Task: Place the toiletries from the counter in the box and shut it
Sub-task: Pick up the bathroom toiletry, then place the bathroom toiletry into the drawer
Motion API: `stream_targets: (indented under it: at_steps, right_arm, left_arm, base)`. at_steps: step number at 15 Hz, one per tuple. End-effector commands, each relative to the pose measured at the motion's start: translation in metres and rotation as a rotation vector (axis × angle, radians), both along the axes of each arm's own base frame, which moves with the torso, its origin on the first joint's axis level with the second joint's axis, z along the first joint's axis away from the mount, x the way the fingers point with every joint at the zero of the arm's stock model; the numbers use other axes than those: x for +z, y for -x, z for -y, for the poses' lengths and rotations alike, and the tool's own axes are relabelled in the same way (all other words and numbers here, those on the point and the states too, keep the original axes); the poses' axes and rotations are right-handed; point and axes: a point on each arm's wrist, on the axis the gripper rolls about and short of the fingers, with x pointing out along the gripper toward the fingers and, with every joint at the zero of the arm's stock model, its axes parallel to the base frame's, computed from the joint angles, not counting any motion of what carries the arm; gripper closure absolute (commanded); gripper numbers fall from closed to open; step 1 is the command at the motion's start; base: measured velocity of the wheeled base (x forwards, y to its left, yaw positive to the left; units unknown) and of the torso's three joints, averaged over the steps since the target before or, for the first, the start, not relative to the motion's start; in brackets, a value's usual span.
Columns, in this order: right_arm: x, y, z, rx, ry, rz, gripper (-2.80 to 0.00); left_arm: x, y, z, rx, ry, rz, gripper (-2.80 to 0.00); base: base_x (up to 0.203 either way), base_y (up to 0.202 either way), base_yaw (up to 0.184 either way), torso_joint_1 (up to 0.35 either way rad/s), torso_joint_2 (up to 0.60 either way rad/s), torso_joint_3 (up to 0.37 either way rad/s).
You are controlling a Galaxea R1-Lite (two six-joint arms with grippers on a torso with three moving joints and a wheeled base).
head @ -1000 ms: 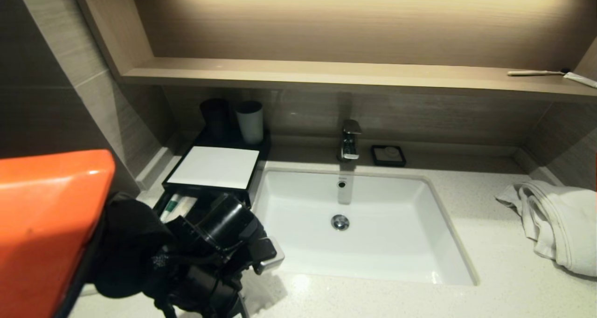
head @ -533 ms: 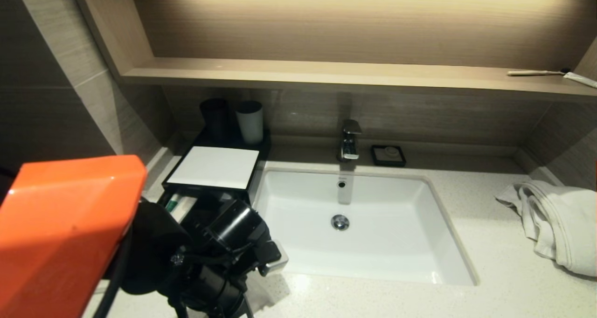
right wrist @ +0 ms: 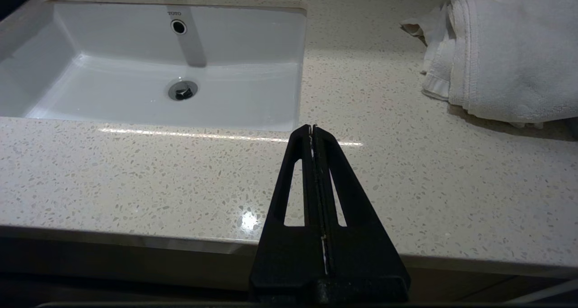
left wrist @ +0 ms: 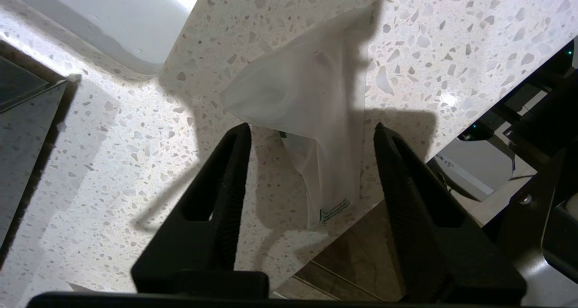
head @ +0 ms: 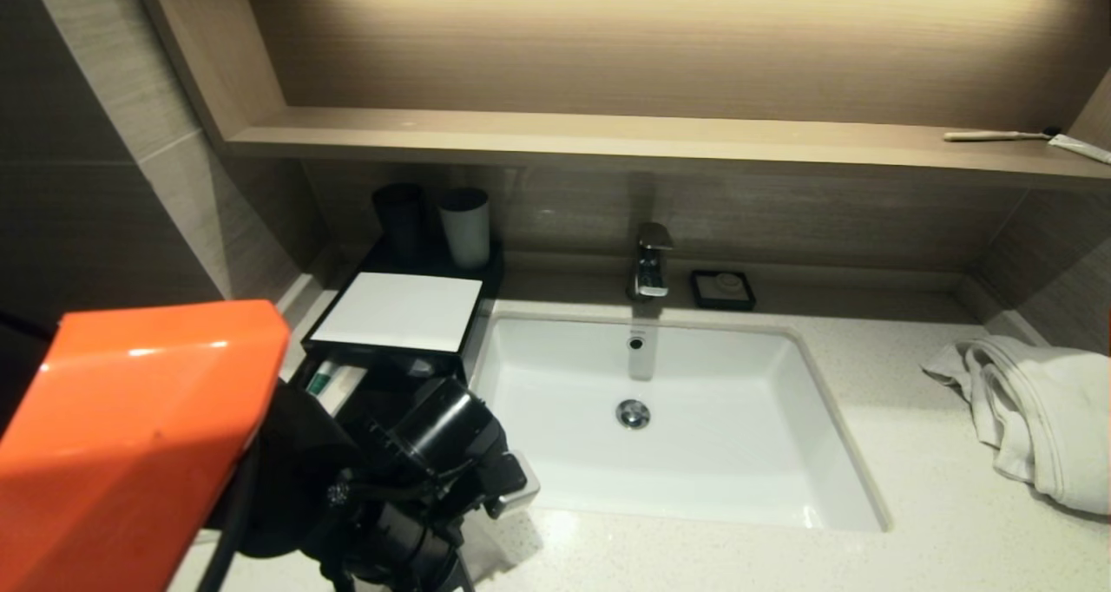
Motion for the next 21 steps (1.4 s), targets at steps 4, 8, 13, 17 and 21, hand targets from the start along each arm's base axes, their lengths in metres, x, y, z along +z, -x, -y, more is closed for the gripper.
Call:
stream_targets:
  at_steps: [4, 8, 13, 17, 21]
  right_arm:
    - [0.000, 0.000, 0.000, 0.001, 0.000, 0.000, 0.00]
    - [0.000, 0.000, 0.000, -0.001, 0.000, 0.000, 0.00]
    - [0.000, 0.000, 0.000, -0.001, 0.000, 0.000, 0.00]
    - [0.000, 0.000, 0.000, 0.001, 0.000, 0.000, 0.00]
    - [0.000, 0.000, 0.000, 0.001, 0.000, 0.000, 0.00]
  left_arm:
    - [-0.001, 0.001, 0.000, -0.003, -0.006, -0.003, 0.00]
    - [0.012, 0.002, -0.001, 0.007, 0.032, 0.032, 0.00]
    - [0.056, 0.005, -0.010, 0.101, 0.149, 0.168, 0.00]
    - [0.082, -0.018, -0.021, 0.336, 0.252, 0.256, 0.00]
    - [0.076, -0.050, -0.047, 0.607, 0.253, 0.269, 0.00]
  base:
    - [0.000, 0.000, 0.000, 0.000, 0.00, 0.000]
    - [0.000, 0.000, 0.000, 0.000, 0.00, 0.000]
    - [0.000, 0.000, 0.000, 0.000, 0.00, 0.000]
    - [0.000, 0.000, 0.000, 0.000, 0.00, 0.000]
    - [0.000, 0.000, 0.000, 0.000, 0.00, 0.000]
